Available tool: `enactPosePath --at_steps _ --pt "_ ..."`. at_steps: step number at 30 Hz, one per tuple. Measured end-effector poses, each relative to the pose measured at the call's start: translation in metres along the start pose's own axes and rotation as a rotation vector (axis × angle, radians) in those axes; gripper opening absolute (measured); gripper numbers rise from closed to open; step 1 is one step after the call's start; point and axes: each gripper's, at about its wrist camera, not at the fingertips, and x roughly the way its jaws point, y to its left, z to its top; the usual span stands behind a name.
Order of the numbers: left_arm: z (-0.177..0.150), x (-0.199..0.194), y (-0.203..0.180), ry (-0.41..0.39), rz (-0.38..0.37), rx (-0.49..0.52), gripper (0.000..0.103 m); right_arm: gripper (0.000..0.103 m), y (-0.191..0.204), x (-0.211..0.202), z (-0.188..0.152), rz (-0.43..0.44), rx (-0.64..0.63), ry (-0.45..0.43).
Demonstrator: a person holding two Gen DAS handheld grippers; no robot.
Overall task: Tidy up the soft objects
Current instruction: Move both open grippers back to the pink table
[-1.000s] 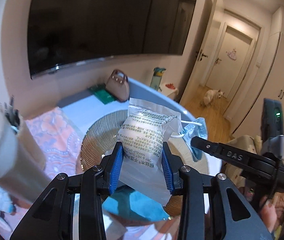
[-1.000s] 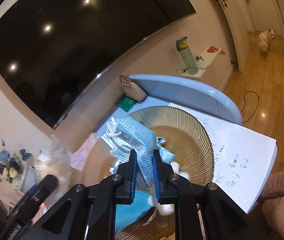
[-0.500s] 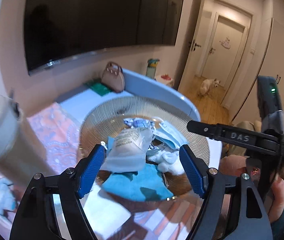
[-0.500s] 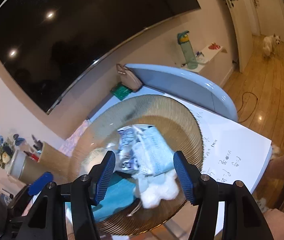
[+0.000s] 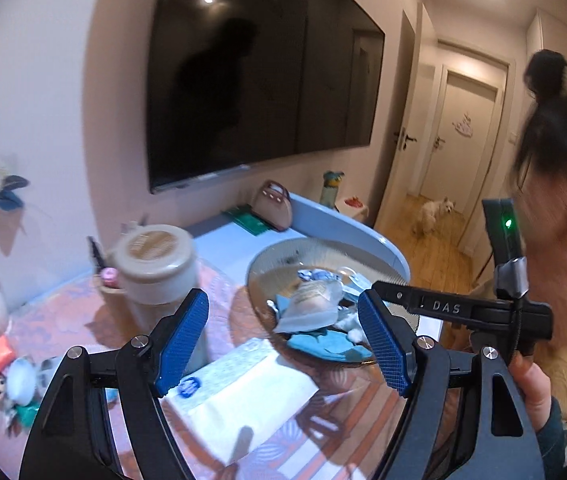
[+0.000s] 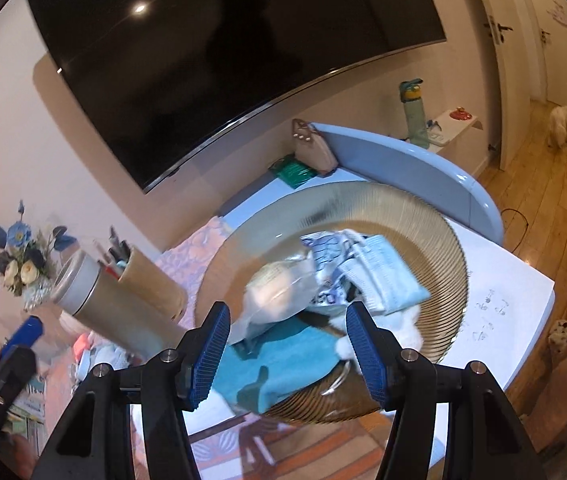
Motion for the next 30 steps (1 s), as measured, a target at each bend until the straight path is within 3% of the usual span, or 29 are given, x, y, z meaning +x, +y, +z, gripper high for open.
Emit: enactPosePath --at_steps 6,18,24,30 --pt "0.004 -0.049 0.024 -0.063 0.055 -0.015 0.076 0.059 0.031 -0.009 -0.005 0.017 -0.067 -0.012" --pt "-0.007 -0.143 0.097 -0.120 0.327 -0.086 0.079 0.059 0.095 -0.013 -0.030 0.064 -0.212 -0.017" --pt "-0.024 -0.191 0.139 -0.132 0.453 -0.145 0.081 0.059 0.157 -0.019 -0.055 0.037 -0.378 -0.065" --pt "-0.044 -0.223 0.173 -0.139 0.564 -0.197 0.083 0.060 0.218 -0.028 -0.079 0.079 -0.540 -0.106"
